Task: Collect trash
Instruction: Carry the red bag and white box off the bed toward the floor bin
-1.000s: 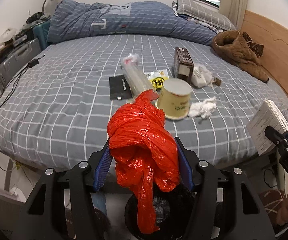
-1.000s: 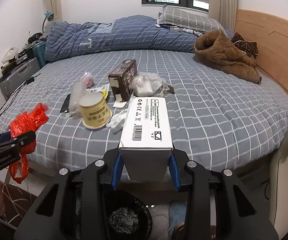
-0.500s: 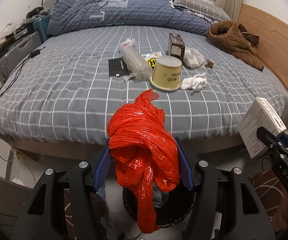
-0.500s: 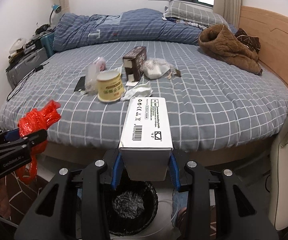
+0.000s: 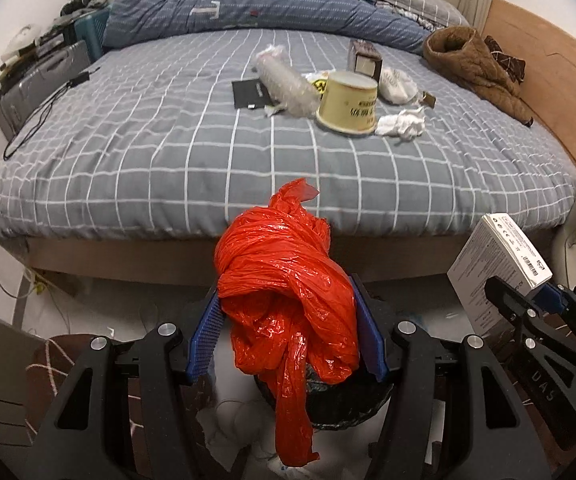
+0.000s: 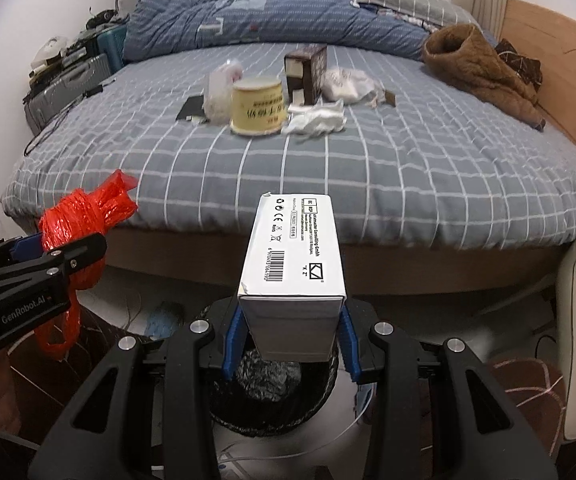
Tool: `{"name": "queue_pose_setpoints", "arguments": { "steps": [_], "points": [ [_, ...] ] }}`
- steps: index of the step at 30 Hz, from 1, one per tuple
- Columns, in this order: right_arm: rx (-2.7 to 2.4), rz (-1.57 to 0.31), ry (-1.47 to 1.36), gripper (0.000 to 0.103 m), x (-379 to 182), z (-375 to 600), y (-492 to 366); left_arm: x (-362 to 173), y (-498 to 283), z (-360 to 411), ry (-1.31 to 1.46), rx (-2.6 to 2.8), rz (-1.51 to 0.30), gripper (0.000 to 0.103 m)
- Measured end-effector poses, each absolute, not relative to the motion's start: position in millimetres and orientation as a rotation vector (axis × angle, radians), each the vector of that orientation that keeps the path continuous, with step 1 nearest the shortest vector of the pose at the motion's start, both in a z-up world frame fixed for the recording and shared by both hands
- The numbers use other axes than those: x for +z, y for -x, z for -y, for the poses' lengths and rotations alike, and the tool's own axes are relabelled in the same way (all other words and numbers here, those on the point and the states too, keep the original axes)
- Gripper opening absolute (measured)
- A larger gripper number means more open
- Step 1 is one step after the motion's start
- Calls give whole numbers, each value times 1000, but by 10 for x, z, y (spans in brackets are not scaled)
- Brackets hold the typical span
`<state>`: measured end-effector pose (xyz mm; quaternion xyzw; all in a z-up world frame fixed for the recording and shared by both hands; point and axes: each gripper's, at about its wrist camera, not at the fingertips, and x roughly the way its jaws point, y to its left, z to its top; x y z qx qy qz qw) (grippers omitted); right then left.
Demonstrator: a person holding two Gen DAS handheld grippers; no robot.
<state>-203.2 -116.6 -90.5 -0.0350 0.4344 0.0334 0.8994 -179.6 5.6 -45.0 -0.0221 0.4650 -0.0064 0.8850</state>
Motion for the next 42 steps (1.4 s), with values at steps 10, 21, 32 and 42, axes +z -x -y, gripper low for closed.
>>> {"name": "queue_pose_setpoints", "arguments": {
  "steps": [10,21,32,42],
  "points": [
    [65,-985,84,37,-1344,1103,1933,-898,1717,-143,64,-8,-1035,58],
    [61,-1070,93,37,-1770,1095,1670,-1362,1401,-199,58,-1,-1123,58],
    [87,-1157,92,37,-2149,1026,1456,-1823,1146,-201,55,7,-1225,58],
    [114,-1260,85,37,-2500,877,1317,-2067,1189,-357,72,48,-1277,58]
  ]
}}
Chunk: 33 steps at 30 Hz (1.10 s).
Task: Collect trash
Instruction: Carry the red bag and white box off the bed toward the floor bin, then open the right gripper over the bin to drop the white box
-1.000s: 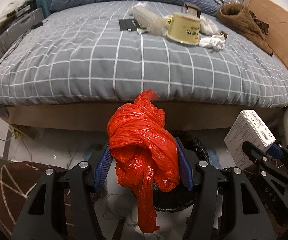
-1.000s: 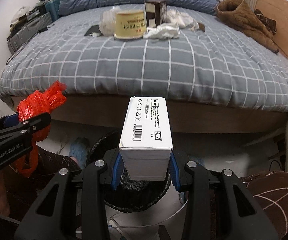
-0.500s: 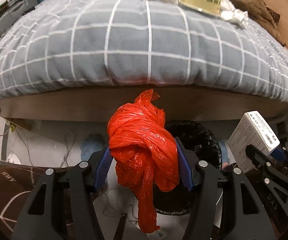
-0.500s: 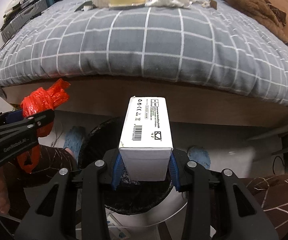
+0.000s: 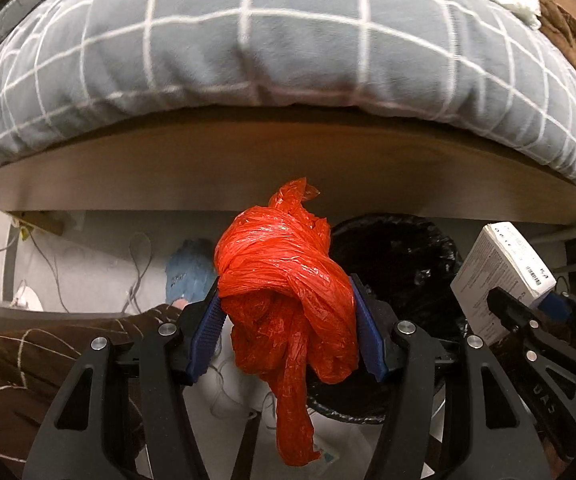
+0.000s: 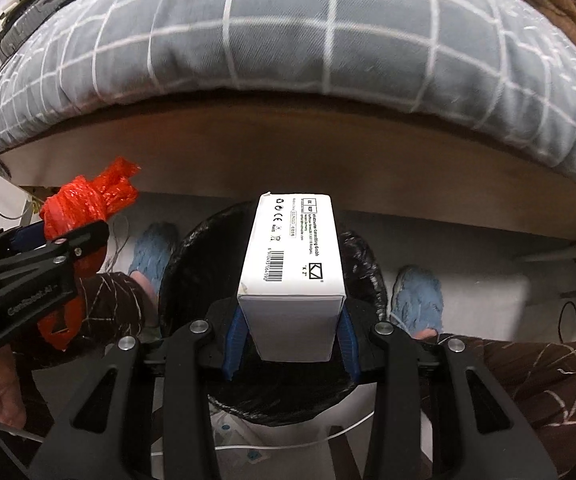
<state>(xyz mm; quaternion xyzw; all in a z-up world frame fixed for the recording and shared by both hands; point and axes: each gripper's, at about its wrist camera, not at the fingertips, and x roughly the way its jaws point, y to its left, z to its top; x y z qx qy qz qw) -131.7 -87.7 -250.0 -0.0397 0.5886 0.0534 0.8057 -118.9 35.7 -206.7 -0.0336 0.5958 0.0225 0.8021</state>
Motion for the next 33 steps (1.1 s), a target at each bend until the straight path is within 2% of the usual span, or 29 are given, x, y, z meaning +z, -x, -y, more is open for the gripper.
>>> {"name": "queue_pose_setpoints", "arguments": {
  "steps": [12,14,20,26,33],
  "points": [
    [126,-1306,121,40,-2723,697,1297,-2147,1231,-473,96,79,-1302,58],
    [114,-1287,133,54,-2732,718,1304,-2157,1228,-454,95,75,-1306,58],
    [88,-1229,144,77,-2590,780,1341,-2156,1199,-355,82,52,-1313,58],
    [55,-1204,157,88,-2499,906,1367,-2148,1179,-172,61,13,-1309,58],
    [-7,-1178,128,93,-2445,1247,1402,-2179,1183,140,52,-34,-1328,58]
  ]
}}
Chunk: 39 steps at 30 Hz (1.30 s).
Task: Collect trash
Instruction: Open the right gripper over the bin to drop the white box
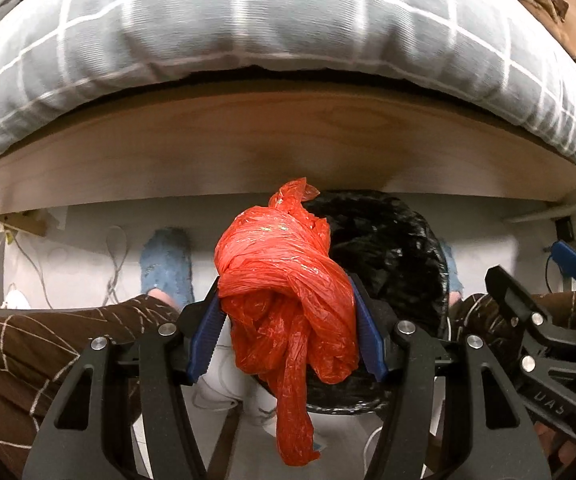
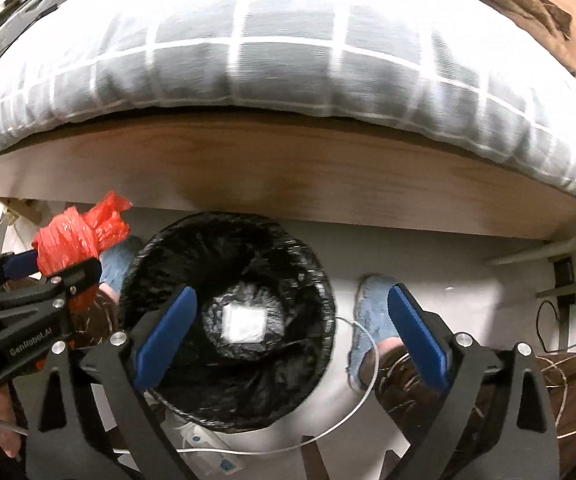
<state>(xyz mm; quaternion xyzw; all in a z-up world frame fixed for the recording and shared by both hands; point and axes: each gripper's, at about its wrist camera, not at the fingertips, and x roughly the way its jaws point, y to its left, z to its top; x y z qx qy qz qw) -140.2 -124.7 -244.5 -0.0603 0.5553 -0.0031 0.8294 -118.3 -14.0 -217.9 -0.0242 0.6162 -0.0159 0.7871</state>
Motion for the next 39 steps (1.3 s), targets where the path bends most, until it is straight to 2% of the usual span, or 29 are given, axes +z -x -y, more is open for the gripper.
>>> {"name": "queue_pose_setpoints", "arguments": {
  "steps": [19,23,32,39],
  "points": [
    [-117,-1170,48,93,-2424,1907,1485,-2332,1170,738,4,-128,-1358,60],
    [-101,-1175,40,93,-2440,1853,1460,-2369,1177,703,12,-120,-1361,67],
    [-82,-1163,39,93,-2364,1802,1434,-2334,1184,712,-43,-93,-1323,90],
    [-69,-1135,46,93,-2256,1730,1415,-2205,1176,573,-50,-41,-1273,93]
  ]
}}
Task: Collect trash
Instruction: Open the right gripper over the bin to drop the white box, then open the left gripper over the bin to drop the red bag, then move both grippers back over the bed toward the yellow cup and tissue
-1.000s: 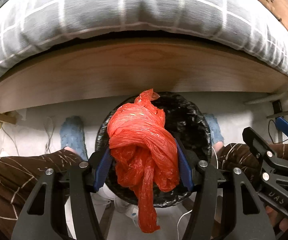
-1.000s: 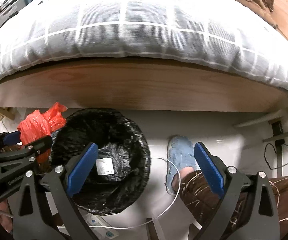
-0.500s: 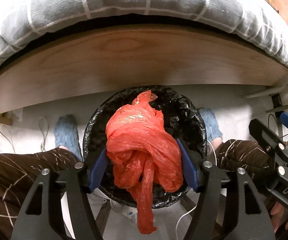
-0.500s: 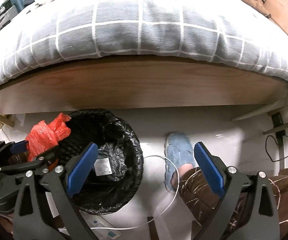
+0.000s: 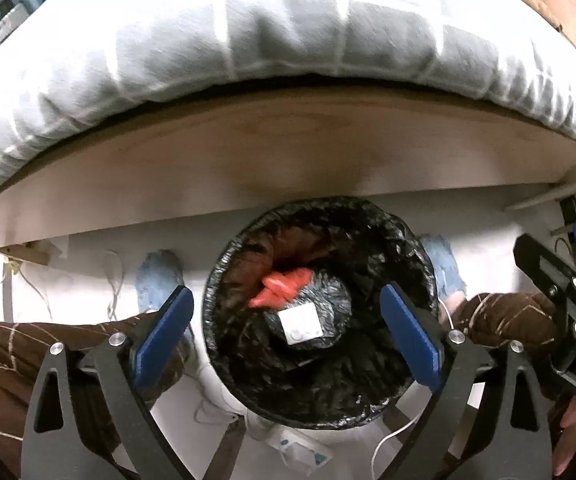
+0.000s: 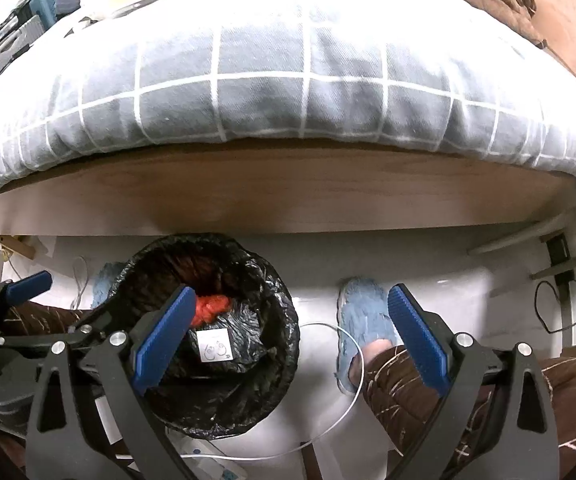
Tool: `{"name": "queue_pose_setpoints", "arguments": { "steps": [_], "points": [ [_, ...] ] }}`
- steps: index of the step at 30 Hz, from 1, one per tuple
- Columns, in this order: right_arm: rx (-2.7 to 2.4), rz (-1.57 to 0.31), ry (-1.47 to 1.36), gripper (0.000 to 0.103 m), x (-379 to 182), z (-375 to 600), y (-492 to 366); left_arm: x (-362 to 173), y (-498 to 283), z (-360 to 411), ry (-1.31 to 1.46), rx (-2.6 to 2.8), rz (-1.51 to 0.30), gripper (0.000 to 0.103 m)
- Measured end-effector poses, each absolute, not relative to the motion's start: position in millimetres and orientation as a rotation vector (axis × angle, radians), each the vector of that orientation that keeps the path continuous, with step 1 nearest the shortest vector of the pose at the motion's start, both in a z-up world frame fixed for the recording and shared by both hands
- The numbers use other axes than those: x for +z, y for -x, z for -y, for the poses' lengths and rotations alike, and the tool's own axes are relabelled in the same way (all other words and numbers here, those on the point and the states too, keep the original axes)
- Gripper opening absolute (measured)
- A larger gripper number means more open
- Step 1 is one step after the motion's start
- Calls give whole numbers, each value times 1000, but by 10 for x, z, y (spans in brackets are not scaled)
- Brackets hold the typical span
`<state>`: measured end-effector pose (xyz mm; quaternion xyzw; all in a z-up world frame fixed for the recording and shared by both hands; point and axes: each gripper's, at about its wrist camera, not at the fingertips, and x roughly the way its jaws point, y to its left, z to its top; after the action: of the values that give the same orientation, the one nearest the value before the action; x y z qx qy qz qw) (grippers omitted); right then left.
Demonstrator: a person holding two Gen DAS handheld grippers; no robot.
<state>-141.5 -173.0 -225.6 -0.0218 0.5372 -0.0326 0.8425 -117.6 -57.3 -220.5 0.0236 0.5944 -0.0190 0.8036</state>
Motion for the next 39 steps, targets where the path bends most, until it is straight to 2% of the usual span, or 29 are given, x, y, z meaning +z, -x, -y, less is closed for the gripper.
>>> {"name": "queue_pose_setpoints", "arguments": {
  "steps": [22,39],
  "points": [
    [-34,-881,63,93,-1173,1650,1608,-1085,1328,263,7,-21,-1036,93],
    [-23,-782,46,93,-570,1693,1445,-397,1126,224,4,-6,-959,93]
  ]
}}
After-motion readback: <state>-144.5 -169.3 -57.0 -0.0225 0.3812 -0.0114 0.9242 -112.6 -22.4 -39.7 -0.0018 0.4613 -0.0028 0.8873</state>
